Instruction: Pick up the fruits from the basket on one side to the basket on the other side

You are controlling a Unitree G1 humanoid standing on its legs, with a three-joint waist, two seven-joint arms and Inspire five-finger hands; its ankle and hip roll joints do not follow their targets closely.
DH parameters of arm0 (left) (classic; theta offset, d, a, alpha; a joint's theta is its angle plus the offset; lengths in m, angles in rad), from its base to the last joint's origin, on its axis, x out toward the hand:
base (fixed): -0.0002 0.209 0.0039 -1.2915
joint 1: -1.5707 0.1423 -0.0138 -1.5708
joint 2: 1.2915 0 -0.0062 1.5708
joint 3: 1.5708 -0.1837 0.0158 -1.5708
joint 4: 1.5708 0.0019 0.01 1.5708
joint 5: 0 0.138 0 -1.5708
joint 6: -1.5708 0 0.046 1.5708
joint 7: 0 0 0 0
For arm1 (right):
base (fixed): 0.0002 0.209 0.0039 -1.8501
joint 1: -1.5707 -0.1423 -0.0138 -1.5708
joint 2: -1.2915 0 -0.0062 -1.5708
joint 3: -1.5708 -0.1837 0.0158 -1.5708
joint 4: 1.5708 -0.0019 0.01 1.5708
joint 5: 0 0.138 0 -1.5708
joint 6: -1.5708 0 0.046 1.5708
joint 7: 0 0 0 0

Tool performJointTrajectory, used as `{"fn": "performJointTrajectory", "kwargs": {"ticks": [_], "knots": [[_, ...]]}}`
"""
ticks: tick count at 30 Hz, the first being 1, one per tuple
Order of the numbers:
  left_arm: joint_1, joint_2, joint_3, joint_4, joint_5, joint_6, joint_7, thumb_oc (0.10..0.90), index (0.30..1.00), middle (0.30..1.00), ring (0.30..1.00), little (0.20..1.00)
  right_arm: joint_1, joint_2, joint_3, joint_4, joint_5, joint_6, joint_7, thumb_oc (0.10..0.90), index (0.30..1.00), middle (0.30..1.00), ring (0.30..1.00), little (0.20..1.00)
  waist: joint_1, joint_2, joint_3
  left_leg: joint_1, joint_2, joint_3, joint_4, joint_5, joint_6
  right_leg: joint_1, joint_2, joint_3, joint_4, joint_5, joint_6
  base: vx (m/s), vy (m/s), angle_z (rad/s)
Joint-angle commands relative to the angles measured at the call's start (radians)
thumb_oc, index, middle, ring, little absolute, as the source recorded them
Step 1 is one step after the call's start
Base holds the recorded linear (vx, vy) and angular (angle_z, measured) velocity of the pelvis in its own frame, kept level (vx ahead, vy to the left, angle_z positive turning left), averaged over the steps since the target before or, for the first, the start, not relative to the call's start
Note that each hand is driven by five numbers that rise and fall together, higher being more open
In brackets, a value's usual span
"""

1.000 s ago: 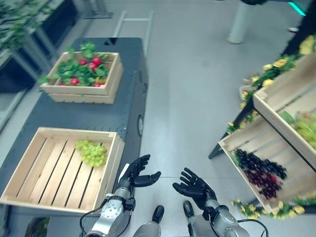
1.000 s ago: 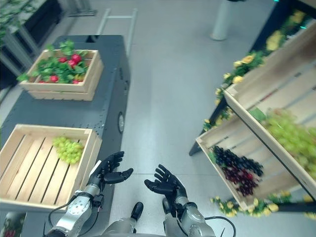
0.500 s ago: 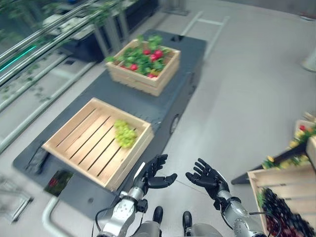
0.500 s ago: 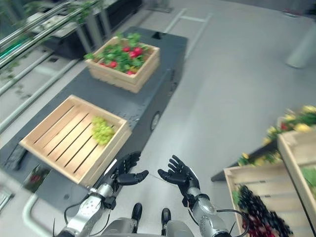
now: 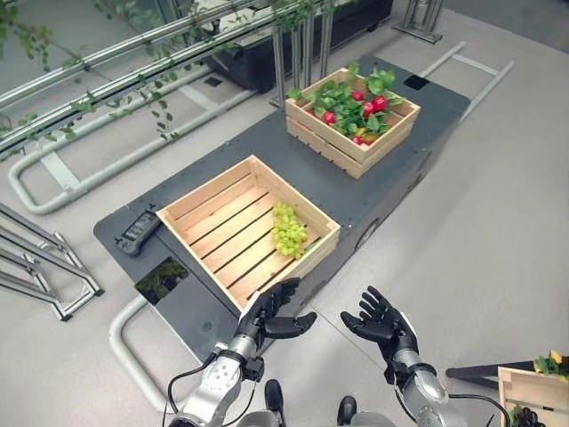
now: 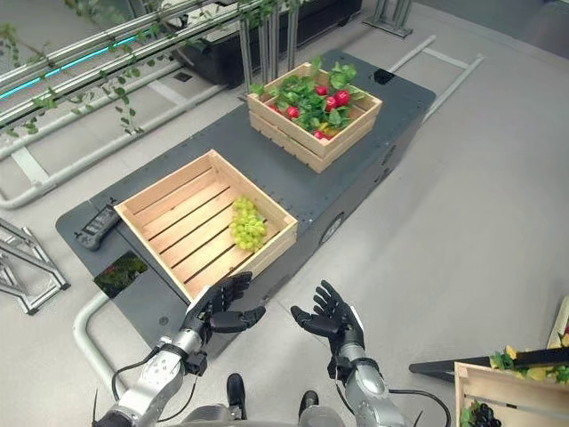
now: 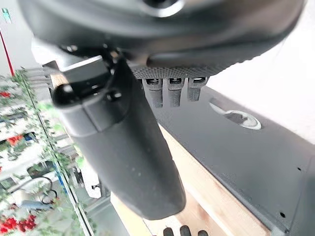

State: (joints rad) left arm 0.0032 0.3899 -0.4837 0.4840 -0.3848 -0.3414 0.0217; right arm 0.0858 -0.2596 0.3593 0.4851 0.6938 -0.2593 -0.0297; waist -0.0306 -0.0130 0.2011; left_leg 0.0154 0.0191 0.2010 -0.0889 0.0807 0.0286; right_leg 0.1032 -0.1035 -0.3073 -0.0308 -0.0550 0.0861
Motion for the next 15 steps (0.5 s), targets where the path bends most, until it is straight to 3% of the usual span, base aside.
{"fn": "performJointTrajectory", "kwargs": {"ticks": [1, 2, 4, 8, 12, 13, 15], "knots": [[-0.057, -0.003, 0.025, -0.055, 0.040, -0.112, -0.044, 0.800, 0.900, 0.900, 0.900, 0.900, -0.057, 0.017, -0.016, -0.091, -0.053, -0.126, -0.028, 0.800, 0.900, 0.900, 0.900, 0.900, 0.010, 0.021, -0.024, 0.016, -0.003, 0.017, 0.005, -0.019, -0.014, -0.093, -0.002, 0.062, 0.272, 0.043, 0.015, 0.03, 0.165, 0.07], [-0.051, 0.006, 0.024, -0.062, 0.042, -0.121, -0.050, 0.800, 0.900, 0.900, 0.900, 0.900, -0.050, 0.023, -0.020, -0.100, -0.061, -0.130, -0.041, 0.800, 0.900, 0.900, 0.900, 0.900, 0.004, 0.029, -0.010, 0.015, 0.002, 0.025, 0.011, -0.016, -0.008, -0.156, -0.013, 0.076, 0.416, 0.076, 0.031, 0.02, 0.159, 0.00], [-0.045, 0.016, 0.019, -0.075, 0.051, -0.122, -0.050, 0.800, 0.900, 0.900, 0.900, 0.900, -0.038, 0.024, -0.031, -0.109, -0.058, -0.134, -0.057, 0.800, 0.900, 0.900, 0.900, 0.900, -0.011, 0.038, 0.017, 0.021, 0.008, 0.023, 0.016, -0.024, -0.004, -0.229, -0.019, 0.106, 0.536, 0.126, 0.041, 0.04, 0.062, -0.09], [-0.064, 0.029, 0.009, -0.111, 0.053, -0.095, -0.034, 0.800, 0.900, 0.900, 0.900, 0.900, -0.036, 0.032, -0.049, -0.099, -0.057, -0.153, -0.076, 0.800, 0.900, 0.900, 0.900, 0.900, -0.042, 0.027, 0.042, 0.060, 0.010, -0.013, 0.007, -0.043, -0.024, -0.248, -0.068, 0.130, 0.329, 0.180, 0.040, 0.13, -0.199, 0.06], [-0.104, 0.022, -0.013, -0.114, 0.101, -0.099, -0.006, 0.800, 0.900, 0.900, 0.900, 0.900, -0.087, 0.045, -0.054, -0.065, -0.074, -0.162, -0.114, 0.800, 0.900, 0.900, 0.900, 0.900, -0.062, 0.016, 0.047, 0.095, 0.021, -0.062, 0.002, -0.097, -0.040, -0.253, -0.125, 0.210, 0.054, 0.281, 0.064, 0.16, -0.366, 0.31], [-0.107, 0.024, -0.015, -0.121, 0.121, -0.098, -0.002, 0.800, 0.900, 0.900, 0.900, 0.900, -0.098, 0.048, -0.056, -0.062, -0.080, -0.158, -0.122, 0.800, 0.900, 0.900, 0.900, 0.900, -0.063, 0.016, 0.045, 0.103, 0.029, -0.068, 0.002, -0.106, -0.042, -0.249, -0.126, 0.216, 0.032, 0.290, 0.070, 0.17, -0.388, 0.50], [-0.099, 0.042, -0.013, -0.121, 0.152, -0.103, 0.005, 0.800, 0.900, 0.900, 0.900, 0.900, -0.099, 0.053, -0.058, -0.058, -0.101, -0.140, -0.133, 0.800, 0.900, 0.900, 0.900, 0.900, -0.062, 0.018, 0.034, 0.116, 0.061, -0.072, 0.002, -0.098, -0.049, -0.222, -0.103, 0.221, 0.060, 0.235, 0.070, 0.17, -0.345, 0.58]]}}
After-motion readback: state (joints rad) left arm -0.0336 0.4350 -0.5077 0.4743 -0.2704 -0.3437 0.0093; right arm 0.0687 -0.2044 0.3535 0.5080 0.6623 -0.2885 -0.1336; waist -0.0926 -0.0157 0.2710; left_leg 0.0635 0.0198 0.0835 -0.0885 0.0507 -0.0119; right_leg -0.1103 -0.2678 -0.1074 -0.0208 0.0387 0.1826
